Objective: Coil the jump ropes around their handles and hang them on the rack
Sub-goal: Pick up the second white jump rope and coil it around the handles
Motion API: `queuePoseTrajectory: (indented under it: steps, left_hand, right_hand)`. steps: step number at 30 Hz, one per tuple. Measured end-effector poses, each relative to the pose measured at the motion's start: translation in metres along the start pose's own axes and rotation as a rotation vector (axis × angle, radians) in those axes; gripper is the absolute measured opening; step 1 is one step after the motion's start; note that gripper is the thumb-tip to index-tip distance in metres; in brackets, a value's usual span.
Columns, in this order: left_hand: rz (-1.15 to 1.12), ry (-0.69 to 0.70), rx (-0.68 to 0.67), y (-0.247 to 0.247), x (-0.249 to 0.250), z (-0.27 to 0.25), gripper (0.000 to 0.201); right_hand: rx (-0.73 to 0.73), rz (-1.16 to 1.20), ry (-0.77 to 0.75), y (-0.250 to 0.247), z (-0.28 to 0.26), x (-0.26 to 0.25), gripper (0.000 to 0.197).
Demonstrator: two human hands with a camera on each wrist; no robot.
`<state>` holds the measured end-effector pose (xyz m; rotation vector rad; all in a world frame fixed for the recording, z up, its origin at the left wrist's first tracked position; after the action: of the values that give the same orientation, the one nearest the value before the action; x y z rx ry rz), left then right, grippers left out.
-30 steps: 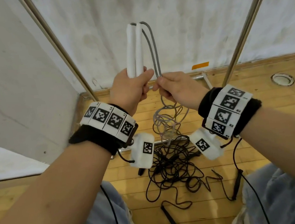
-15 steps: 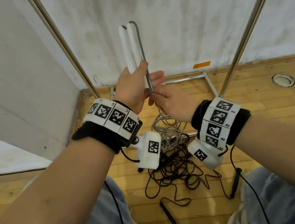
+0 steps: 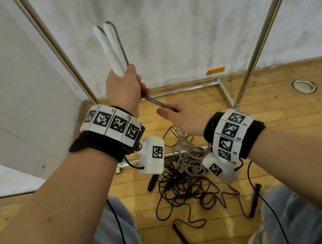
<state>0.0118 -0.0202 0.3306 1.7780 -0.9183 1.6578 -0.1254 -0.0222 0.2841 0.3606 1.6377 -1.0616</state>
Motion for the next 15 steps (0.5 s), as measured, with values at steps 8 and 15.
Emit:
queuePoseTrajectory:
  steps: [8,15]
  left_hand:
    - [0.286,0.11,0.154,-0.012,-0.006,0.011,0.018]
    - [0.956,0.213,-0.019,-0.019,-0.023,0.014,0.028]
  right_hand:
    - [0.031,-0.027,-0.019,-0.023,0.0,-0.003,0.039]
    - [0.032,-0.205,-0.048,-0.035,-0.004,-0.002,0.033]
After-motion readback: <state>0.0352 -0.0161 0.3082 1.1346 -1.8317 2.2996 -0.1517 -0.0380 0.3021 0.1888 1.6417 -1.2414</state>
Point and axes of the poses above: each hand's wrist, its own z-axis towards the middle knuckle, its own y-axis out of the palm, x = y × z, the point moved 1 cm from there along z, towards the middle knuckle, and after that the axes turned 15 degrees about z, right-handed, at the moved point
